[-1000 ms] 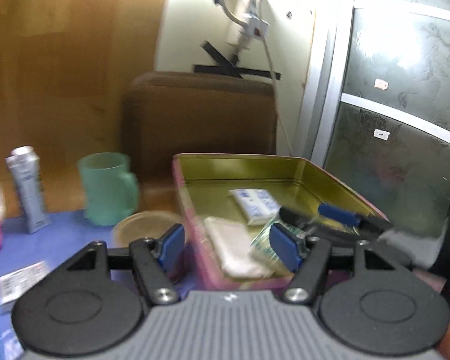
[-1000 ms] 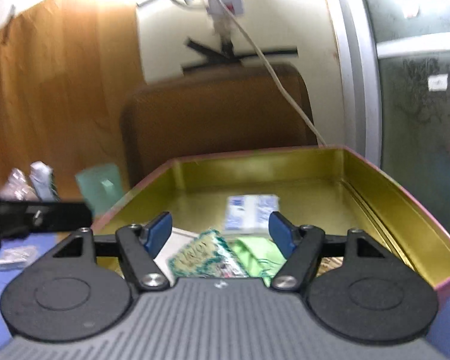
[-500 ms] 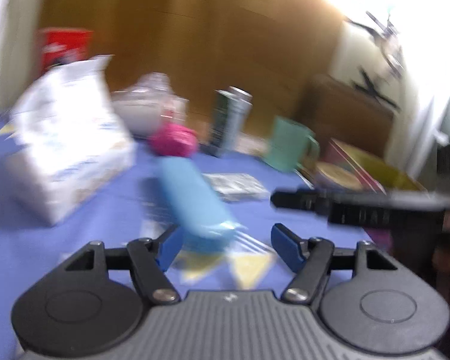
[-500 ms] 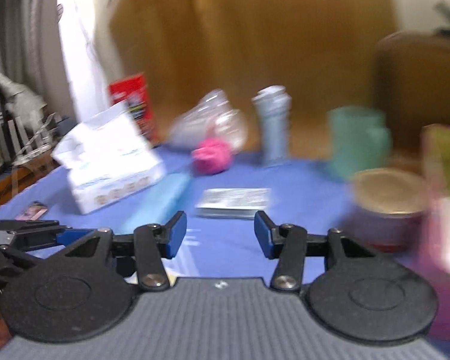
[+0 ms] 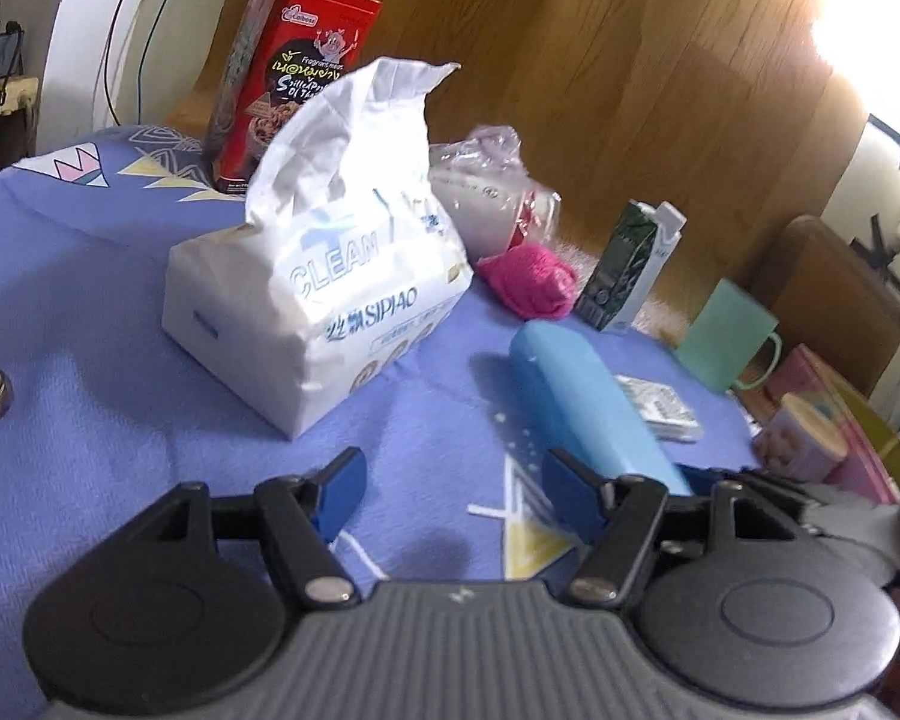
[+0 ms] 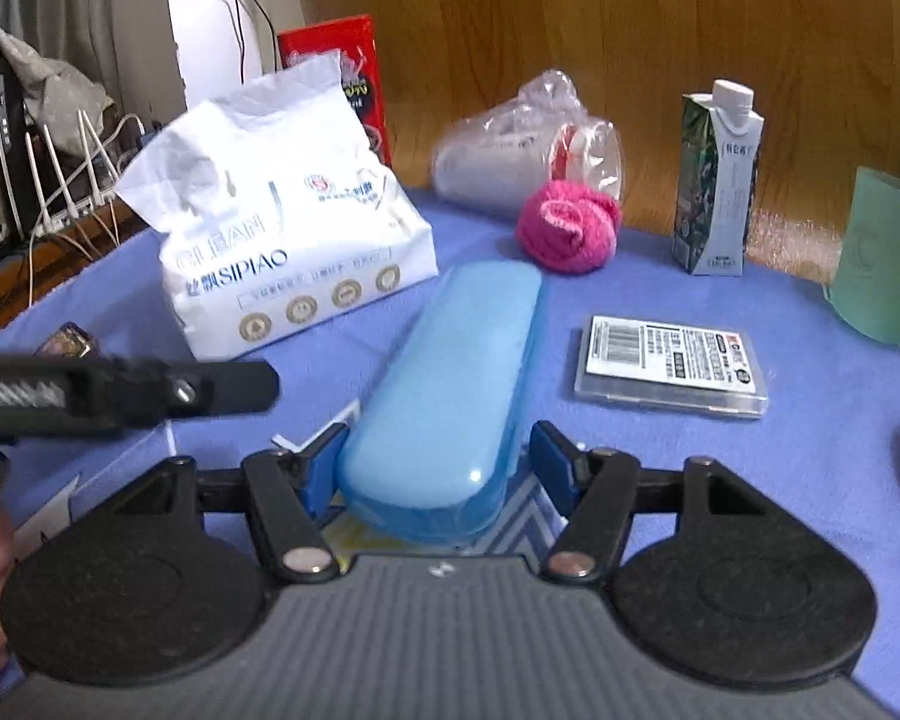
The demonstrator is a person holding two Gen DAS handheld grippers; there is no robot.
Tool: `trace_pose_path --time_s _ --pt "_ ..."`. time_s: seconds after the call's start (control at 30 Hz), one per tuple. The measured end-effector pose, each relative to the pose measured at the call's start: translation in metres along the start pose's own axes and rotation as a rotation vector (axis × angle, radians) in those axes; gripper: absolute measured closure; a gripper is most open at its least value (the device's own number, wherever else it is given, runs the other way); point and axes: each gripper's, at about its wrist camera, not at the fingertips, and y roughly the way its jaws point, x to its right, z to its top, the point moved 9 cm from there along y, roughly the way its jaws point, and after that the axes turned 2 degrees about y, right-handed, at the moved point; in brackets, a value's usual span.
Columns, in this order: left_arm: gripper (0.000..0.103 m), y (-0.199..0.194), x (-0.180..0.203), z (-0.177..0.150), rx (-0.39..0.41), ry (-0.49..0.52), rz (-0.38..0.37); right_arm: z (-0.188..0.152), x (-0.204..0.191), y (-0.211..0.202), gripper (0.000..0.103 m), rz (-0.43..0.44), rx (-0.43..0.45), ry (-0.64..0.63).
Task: Organize soft objects
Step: 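Grasp the pink fuzzy sock with the right tool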
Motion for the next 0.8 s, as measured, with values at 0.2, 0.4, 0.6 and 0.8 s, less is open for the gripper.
trace_pose_path --time_s 0.2,0.4,0.6,0.8 --pt "0.035 -0.002 0.002 -0.001 0.033 0.036 0.036 -0.008 -0.011 -0.003 0.044 0.036 -0.018 -0.081" --pt "0.033 -0.011 -0.008 0.004 0.103 -0.002 0.046 -0.002 -0.016 -0.02 0.042 0.134 -0.001 -0.168" --pt "0.032 -0.005 0.001 0.003 0.082 0.042 0.035 0.038 0.033 -0.018 0.042 0.078 0.058 -0.003" --pt "0.031 -0.007 0.005 0.002 0.087 0.05 -0.006 0.071 0.037 0.02 0.042 0.058 0.054 0.01"
